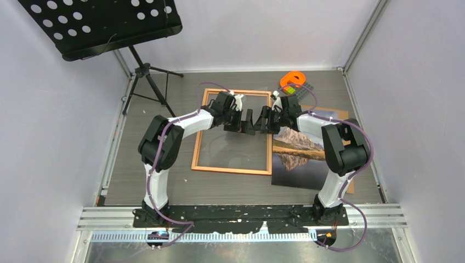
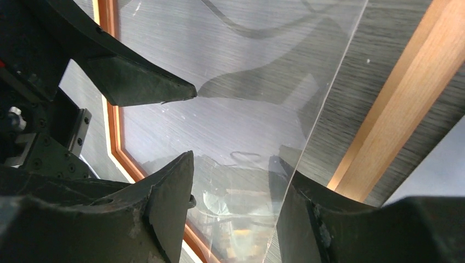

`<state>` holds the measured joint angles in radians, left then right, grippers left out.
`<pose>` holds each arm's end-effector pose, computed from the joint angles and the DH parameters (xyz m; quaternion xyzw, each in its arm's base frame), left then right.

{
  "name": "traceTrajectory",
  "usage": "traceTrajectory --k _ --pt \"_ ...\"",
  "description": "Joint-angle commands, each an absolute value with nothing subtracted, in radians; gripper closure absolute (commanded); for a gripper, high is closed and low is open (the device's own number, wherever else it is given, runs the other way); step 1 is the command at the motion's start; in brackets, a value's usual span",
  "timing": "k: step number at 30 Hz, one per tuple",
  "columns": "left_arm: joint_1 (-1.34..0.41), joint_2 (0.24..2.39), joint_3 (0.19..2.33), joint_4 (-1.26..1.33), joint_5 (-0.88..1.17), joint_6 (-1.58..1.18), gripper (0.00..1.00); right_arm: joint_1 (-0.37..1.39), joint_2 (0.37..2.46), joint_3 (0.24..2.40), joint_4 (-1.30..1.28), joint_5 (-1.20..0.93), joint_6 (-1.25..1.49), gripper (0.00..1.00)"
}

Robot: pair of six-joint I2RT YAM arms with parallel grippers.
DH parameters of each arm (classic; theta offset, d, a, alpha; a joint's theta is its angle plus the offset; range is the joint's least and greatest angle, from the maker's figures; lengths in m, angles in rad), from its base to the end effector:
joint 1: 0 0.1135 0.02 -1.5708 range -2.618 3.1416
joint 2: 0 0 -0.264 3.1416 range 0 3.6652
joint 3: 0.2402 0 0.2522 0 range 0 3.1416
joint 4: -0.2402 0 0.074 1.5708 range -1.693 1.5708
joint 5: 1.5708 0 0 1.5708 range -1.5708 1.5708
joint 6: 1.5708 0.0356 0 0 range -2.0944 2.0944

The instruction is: Put the photo into the frame

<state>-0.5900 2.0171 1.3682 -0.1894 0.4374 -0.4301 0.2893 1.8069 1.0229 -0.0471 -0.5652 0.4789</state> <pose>0.3543 -0.2553 0.1724 0.1502 0.9023 -0.3475 0.2062 0.3470 0.1232 0.1628 -0.0156 0.9009 0.3711 0.2244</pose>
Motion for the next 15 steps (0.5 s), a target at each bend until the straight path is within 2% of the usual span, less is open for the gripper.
traceTrajectory --k 1,15 --pt "-0.595 2.036 1.356 -0.141 0.425 -0.419 0.01 0.287 1.741 1.068 -0.088 -0.561 0.43 0.4" --pt "-0.594 2.032 1.348 -0.143 0.414 -0.409 0.01 0.269 1.715 1.08 -0.158 -0.528 0.375 0.4"
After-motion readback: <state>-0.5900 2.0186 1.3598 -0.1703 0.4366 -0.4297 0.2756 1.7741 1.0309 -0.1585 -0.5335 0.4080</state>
